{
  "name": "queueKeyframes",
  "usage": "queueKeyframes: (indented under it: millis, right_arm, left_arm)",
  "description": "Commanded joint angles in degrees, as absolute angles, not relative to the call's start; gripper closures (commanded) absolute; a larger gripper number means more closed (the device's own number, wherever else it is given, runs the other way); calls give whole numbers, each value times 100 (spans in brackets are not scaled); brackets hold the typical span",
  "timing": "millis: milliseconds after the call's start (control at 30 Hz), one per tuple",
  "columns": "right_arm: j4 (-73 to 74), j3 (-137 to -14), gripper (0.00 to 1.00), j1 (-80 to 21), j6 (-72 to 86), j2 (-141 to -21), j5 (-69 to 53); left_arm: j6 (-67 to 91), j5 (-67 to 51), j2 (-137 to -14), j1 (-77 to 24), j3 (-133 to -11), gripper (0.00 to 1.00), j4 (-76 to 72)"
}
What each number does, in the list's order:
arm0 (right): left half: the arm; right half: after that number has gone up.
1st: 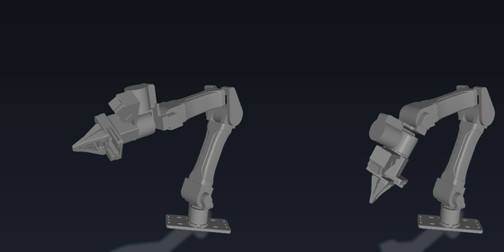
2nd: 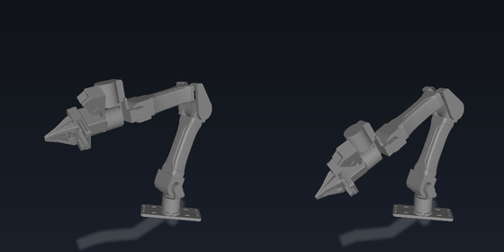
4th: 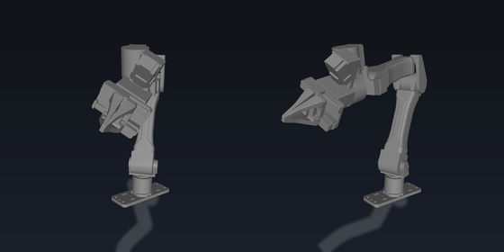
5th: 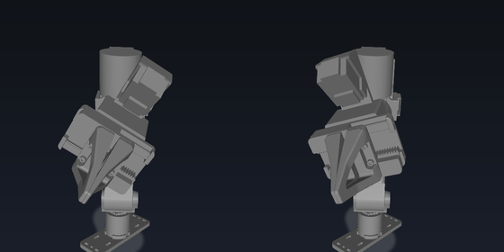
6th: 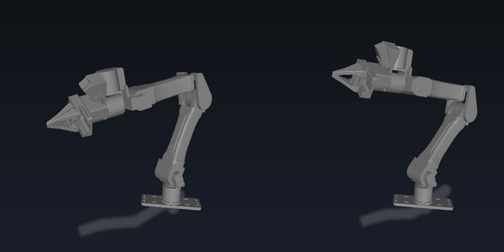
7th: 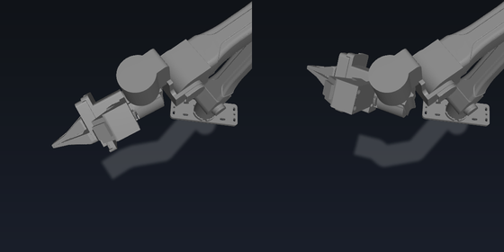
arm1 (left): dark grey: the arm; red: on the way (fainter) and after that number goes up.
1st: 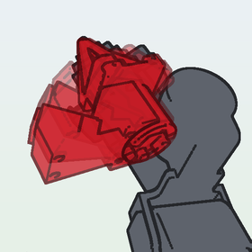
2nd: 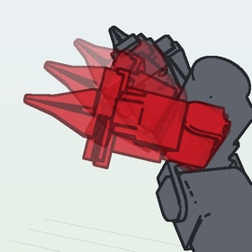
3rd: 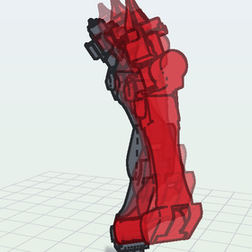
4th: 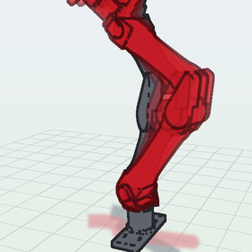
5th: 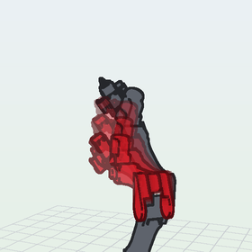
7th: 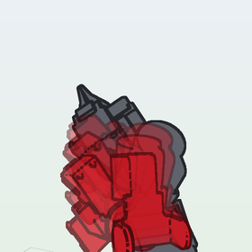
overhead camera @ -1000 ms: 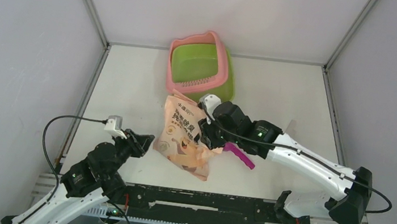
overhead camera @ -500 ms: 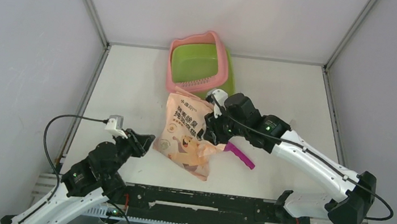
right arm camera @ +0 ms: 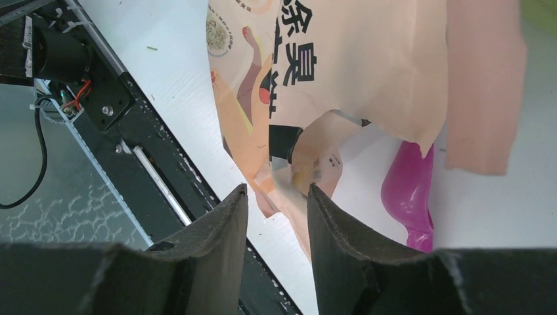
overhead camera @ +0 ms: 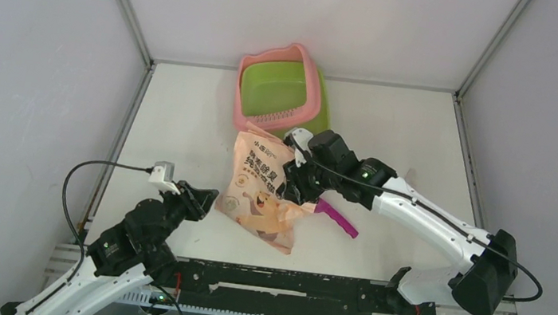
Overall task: Fill the litter box with clean litter
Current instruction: Open the cat litter bag at the center of the board.
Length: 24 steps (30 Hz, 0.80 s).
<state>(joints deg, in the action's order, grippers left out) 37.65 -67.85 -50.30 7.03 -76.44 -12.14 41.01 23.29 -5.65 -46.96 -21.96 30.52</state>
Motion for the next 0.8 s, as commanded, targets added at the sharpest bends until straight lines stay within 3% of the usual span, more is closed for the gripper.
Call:
queueKeyframes:
  millis: [0, 767]
  right_arm:
    - [3490, -6743, 55, -4997, 613, -7711, -1332]
    - [3225, -6718, 57, -4988, 465, -7770, -1761]
  left_arm:
    - [4034, 2237, -612, -4667, -2251, 69, 2777]
    - [4047, 2199, -660, -4674, -2263, 69, 2729]
